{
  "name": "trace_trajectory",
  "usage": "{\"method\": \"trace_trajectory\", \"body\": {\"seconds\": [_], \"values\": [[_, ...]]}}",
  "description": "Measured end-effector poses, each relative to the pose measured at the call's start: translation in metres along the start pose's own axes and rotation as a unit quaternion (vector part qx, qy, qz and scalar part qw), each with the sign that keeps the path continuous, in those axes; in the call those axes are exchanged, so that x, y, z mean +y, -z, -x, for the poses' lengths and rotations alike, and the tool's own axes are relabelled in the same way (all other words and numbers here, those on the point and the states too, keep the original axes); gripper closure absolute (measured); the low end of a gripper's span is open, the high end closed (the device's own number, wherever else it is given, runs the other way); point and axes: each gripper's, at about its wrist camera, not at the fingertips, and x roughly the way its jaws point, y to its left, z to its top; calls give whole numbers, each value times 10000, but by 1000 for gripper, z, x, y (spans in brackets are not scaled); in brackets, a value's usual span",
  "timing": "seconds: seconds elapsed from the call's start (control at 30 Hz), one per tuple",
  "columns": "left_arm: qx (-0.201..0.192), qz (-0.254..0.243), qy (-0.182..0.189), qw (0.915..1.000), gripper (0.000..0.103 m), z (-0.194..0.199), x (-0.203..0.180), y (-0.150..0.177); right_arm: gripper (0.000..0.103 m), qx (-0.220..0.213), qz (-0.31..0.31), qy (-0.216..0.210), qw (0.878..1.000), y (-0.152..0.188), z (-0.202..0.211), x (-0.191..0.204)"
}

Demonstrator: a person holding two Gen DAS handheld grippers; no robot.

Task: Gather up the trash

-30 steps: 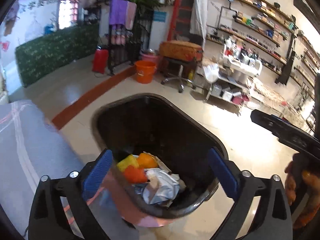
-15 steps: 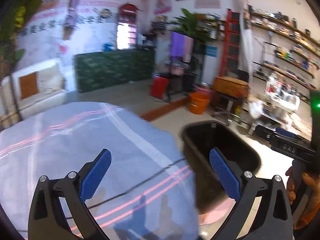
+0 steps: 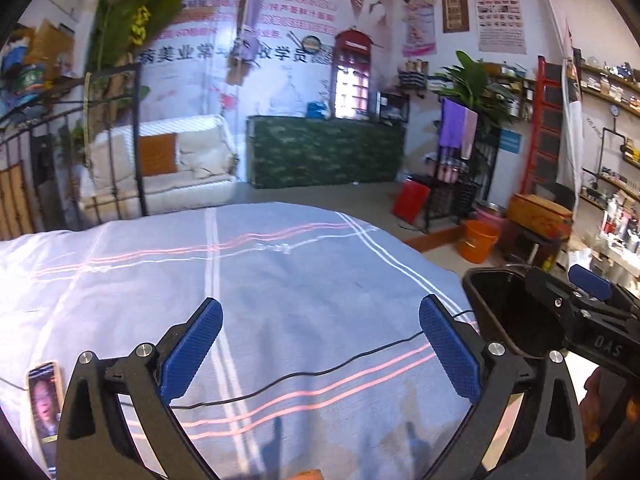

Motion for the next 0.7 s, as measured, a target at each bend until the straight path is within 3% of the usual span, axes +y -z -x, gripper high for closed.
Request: {"method": "trace_trajectory", "body": {"seconds": [0.33,0.7], "values": [[-81,230,-641,9976,6,26,27,15,6,-291,385,-148,9987,6,27,28],[-250,302,-670,9970,6,43,32,16,6,-342,512,-231,9978,11,39,36]]}}
